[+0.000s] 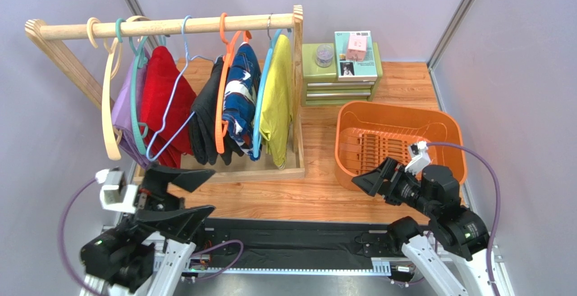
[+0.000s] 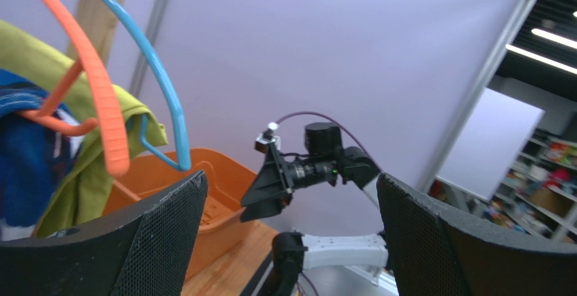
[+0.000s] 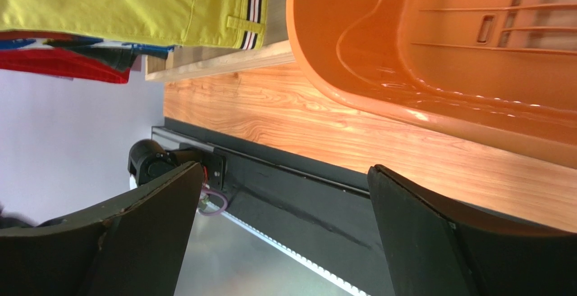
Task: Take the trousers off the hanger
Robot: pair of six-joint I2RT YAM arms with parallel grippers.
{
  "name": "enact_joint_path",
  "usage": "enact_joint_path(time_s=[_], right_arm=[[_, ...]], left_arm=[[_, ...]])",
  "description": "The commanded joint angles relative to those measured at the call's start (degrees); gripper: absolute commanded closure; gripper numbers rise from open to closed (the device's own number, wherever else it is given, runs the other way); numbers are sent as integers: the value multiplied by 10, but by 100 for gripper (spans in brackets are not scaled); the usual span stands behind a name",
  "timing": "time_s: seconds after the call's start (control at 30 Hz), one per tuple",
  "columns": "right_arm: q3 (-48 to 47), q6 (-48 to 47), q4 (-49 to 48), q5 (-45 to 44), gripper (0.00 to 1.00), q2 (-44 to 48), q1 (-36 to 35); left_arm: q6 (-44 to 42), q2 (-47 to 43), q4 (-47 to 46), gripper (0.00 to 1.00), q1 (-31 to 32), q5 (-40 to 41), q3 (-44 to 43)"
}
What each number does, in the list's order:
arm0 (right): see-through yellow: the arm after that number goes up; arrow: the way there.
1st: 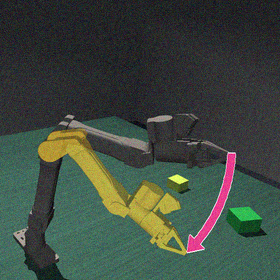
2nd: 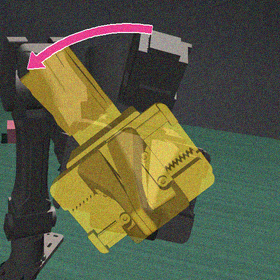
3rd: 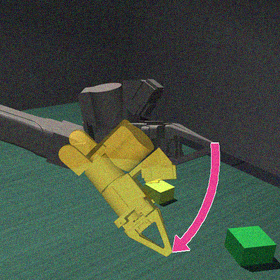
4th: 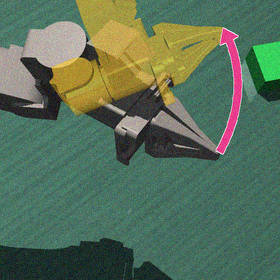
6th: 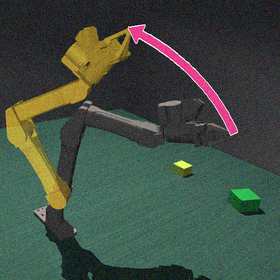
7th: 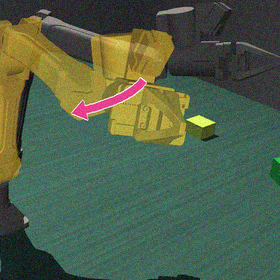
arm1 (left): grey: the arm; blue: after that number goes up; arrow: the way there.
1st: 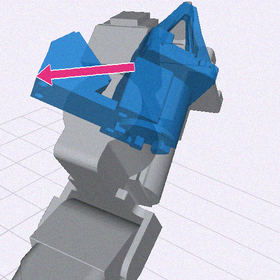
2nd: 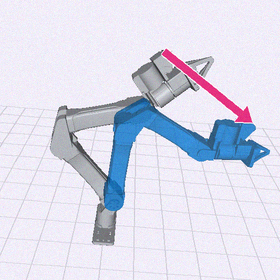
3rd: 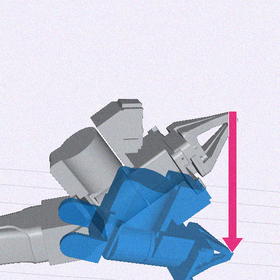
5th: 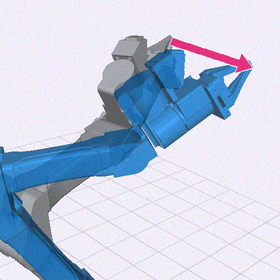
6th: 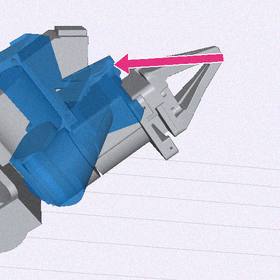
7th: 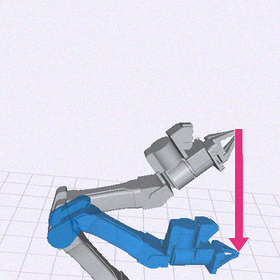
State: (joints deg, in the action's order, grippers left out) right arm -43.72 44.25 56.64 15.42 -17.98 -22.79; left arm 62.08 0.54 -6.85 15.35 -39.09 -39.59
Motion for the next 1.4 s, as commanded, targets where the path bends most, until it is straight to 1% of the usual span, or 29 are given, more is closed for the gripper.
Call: enact_joint_path(time_s=[0.0,0.07,0.1,0.17,0.2,0.23,0.27,0.3,0.37,0.4,0.47,0.5,0.57,0.7,0.73,0.77,0.8,0.83,0.87,0.9,0.93,0.97,1.07,1.13,1.23,1.27,1.37], right_arm=[[-80,4,57,-84,0,-35,0],[-109,19,65,-100,0,-49,0],[-115,35,65,-113,0,-51,1],[-129,38,62,-116,0,-58,0],[-143,32,55,-107,0,-63,0],[-150,4,51,-96,0,-72,1],[-157,-3,49,-89,0,-77,0],[-169,-13,47,-74,0,-79,0],[-170,-49,27,-48,0,-75,0],[-164,-56,2,-30,0,-72,0],[-163,-69,-18,-11,0,-78,0],[-164,-73,-35,22,0,-84,0],[-177,-76,-42,49,0,-119,0],[-218,-84,-38,117,2,-188,0],[-229,-90,-30,130,5,-218,0],[-261,-100,-15,138,6,-237,0],[-281,-120,32,138,6,-279,2],[-301,-130,57,132,6,-300,-1],[-334,-137,80,126,4,-319,-1],[-347,-139,117,117,0,-337,0],[-362,-137,132,115,0,-365,0],[-370,-135,141,117,0,-376,1],[-388,-112,164,118,0,-399,0],[-382,-92,163,144,0,-409,1],[-367,-75,163,195,1,-420,0],[-364,-73,161,202,1,-420,-1],[-356,-81,160,204,1,-414,-1]], left_arm=[[-155,-68,416,1,0,127,-140],[-171,-62,431,1,0,133,-164],[-170,-52,446,1,0,135,-185],[-159,-40,480,1,0,156,-223],[-166,-22,526,1,0,164,-240],[-179,-12,547,1,0,166,-257],[-197,-2,573,1,0,162,-301],[-233,36,628,1,0,159,-326],[-253,64,690,1,0,182,-395],[-267,85,693,1,0,178,-407],[-276,101,670,1,1,135,-424],[-280,118,660,1,1,120,-429],[-278,141,649,1,1,91,-453],[-260,247,630,1,1,20,-496],[-255,267,626,4,1,-3,-507],[-253,305,616,12,1,-12,-536],[-253,324,613,24,1,-19,-552],[-251,342,612,25,1,-31,-570],[-249,376,610,25,1,-35,-600],[-241,393,609,25,1,-39,-613],[-235,408,609,25,1,-42,-623],[-228,436,606,25,1,-42,-635],[-201,480,588,25,1,-34,-645],[-187,502,576,24,1,-27,-650],[-195,551,569,25,1,-15,-689],[-203,575,569,25,1,-14,-716],[-224,614,563,25,1,2,-749]])
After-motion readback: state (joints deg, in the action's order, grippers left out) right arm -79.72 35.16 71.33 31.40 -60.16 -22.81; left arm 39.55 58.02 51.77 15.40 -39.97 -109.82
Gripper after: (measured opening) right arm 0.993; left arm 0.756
